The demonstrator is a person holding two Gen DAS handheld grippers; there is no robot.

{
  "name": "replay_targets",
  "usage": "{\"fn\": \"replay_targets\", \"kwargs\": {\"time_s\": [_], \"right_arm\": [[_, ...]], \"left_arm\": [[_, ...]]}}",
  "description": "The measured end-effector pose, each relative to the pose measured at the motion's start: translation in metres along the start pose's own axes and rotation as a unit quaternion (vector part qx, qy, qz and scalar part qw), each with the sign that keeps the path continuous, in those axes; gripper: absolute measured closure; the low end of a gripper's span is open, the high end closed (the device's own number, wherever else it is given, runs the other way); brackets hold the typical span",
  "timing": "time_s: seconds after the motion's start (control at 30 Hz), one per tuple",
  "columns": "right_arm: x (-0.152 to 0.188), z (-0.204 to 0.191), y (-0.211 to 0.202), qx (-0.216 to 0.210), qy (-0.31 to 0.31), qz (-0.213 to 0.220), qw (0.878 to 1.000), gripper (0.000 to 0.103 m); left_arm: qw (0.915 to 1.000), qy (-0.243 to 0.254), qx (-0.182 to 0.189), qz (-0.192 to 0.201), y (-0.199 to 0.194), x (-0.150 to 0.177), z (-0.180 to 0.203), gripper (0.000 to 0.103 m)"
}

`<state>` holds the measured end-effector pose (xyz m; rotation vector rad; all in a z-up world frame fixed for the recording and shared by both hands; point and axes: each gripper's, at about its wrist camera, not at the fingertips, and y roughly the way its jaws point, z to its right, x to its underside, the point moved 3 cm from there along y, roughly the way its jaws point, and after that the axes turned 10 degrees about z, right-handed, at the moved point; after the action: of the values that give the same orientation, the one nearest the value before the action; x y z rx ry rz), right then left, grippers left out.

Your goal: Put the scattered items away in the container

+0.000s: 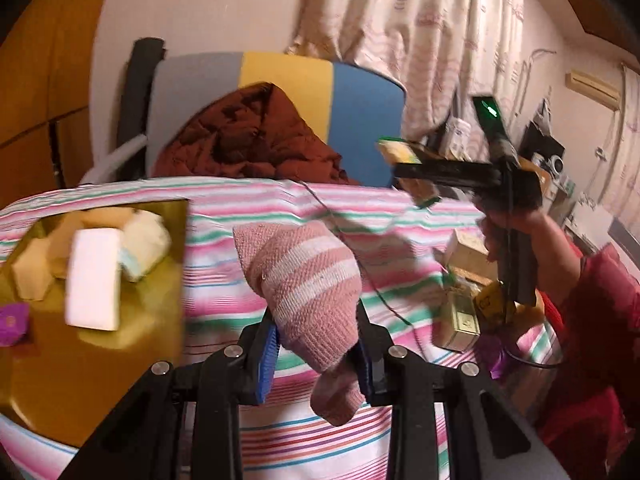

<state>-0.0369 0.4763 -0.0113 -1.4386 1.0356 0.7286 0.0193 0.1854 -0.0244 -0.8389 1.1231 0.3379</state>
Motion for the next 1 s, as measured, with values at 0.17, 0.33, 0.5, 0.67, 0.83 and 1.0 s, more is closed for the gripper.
{"fn": "replay_targets", "kwargs": {"time_s": [0.17,0.33,0.5,0.67,0.83,1.0], "right_arm": [[-0.012,-0.022,-0.019,-0.012,-0.046,0.05,0.998,0.054],[-0.016,-0.065,-0.021,-0.002,-0.102,0.045,0.994,0.054],[-0.019,-0.109,-0.025,-0.05,-0.08,0.028,0.995,0.058],[-0.01,-0.132,-0.013,-0.049,-0.069,-0.022,0.996,0.058],[0.017,-0.081,0.004,0.031,-0.008,-0.07,0.997,0.015],[0.043,-0.03,0.035,0.083,0.034,-0.151,0.984,0.014]], "left_arm": [[0.9988,-0.016,-0.044,0.014,-0.027,-0.008,-0.041,0.071],[0.9951,-0.05,-0.085,0.012,-0.05,-0.008,-0.088,0.071],[0.9905,-0.069,-0.118,0.017,-0.066,-0.008,-0.124,0.071],[0.9858,-0.097,-0.134,0.028,-0.08,-0.01,-0.153,0.071],[0.9876,-0.102,-0.115,0.033,-0.087,-0.005,-0.153,0.071],[0.9901,-0.108,-0.085,0.027,-0.081,-0.002,-0.142,0.071]]}}
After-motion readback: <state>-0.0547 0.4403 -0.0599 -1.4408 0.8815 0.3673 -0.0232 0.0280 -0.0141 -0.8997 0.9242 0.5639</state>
